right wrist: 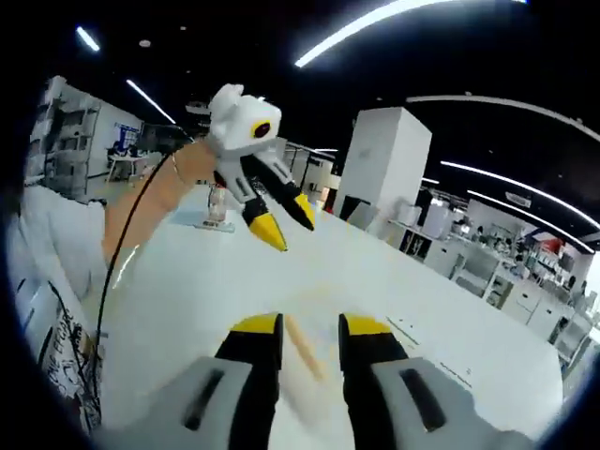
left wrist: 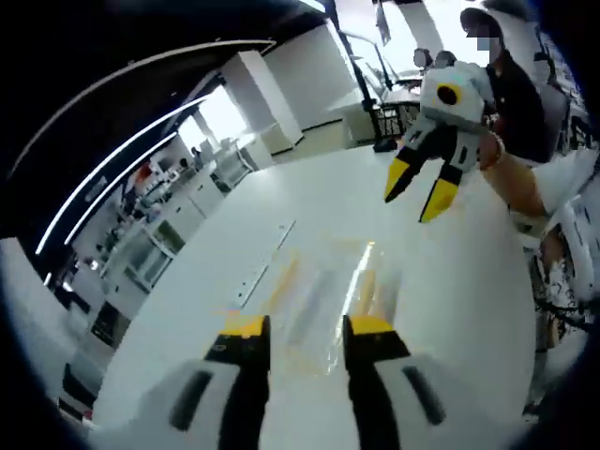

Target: Snap each plastic latch of the storage box into its locked position after aligning the lid with the box until every specified latch is closed and the lid sits flush.

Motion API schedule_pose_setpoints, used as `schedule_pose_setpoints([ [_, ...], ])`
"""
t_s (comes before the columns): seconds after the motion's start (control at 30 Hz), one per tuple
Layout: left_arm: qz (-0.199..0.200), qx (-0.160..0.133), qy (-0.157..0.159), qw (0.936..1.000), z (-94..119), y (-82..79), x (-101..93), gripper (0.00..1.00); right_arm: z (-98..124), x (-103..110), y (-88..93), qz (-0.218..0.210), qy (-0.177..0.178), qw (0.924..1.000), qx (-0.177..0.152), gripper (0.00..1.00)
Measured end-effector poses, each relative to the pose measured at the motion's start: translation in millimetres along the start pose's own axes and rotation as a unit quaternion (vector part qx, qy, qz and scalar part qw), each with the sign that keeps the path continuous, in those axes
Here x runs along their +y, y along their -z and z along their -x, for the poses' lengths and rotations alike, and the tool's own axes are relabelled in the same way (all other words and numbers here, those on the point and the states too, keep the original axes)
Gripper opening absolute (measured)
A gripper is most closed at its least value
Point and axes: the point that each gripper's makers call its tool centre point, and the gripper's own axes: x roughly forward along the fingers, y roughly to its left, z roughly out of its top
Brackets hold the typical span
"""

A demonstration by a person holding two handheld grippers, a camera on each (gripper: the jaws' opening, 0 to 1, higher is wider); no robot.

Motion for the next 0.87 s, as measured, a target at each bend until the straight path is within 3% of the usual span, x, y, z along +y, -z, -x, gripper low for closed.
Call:
schedule_pose_setpoints([
  [0.1, 0.018, -0.045, -0.052, 0.9975, 27, 7.2, 0.5, 0.33, 31, -8, 0.1, -0.001, 0.04, 0.9989, -0.026, 0.25],
  [0.2, 0.031, -0.071, -0.07, 0.9946, 50, 19.3, -9.7, 0.33, 55, -15, 7.9, 0.0, 0.077, 0.9963, -0.038, 0.25],
  [0.3, 0.056, -0.12, -0.102, 0.986, 74, 25.9, -16.3, 0.35, 80, -17, 28.0, 0.017, 0.109, 0.9935, -0.029, 0.25],
  [0.37, 0.071, -0.142, -0.125, 0.9794, 87, 32.0, -16.7, 0.36, 93, -19, 37.2, 0.001, 0.129, 0.9904, -0.049, 0.25],
  [0.5, 0.1, -0.164, -0.223, 0.9557, 118, 65.8, -3.6, 0.37, 122, -29, 57.4, -0.012, 0.196, 0.9779, -0.071, 0.25],
  [0.57, 0.124, -0.163, -0.26, 0.9436, 130, 90.3, 0.4, 0.37, 136, -36, 66.8, 0.012, 0.238, 0.9694, -0.06, 0.25],
  [0.6, 0.136, -0.167, -0.276, 0.9366, 135, 99.3, 2.1, 0.37, 147, -42, 71.6, 0.034, 0.272, 0.9598, -0.058, 0.25],
  [0.63, 0.142, -0.17, -0.288, 0.9316, 138, 105.4, 4.0, 0.37, 152, -44, 73.2, 0.049, 0.286, 0.9551, -0.06, 0.25],
  [0.67, 0.149, -0.182, -0.317, 0.919, 146, 114.6, 8.7, 0.37, 156, -45, 75.1, 0.057, 0.298, 0.9509, -0.063, 0.25],
  [0.7, 0.148, -0.188, -0.335, 0.9113, 151, 118.9, 12.0, 0.37, 164, -48, 80.7, 0.056, 0.315, 0.9449, -0.071, 0.26],
  [0.8, 0.15, -0.229, -0.397, 0.876, 166, 128.6, 20.4, 0.39, 173, -51, 90.8, 0.041, 0.323, 0.9413, -0.091, 0.27],
  [0.83, 0.164, -0.246, -0.399, 0.8682, 167, 131.3, 20.4, 0.4, 175, -52, 94.0, 0.035, 0.325, 0.94, -0.097, 0.27],
  [0.87, 0.178, -0.254, -0.391, 0.8668, 163, 134.6, 19.3, 0.4, 178, -53, 98.2, 0.028, 0.332, 0.9378, -0.097, 0.27],
])
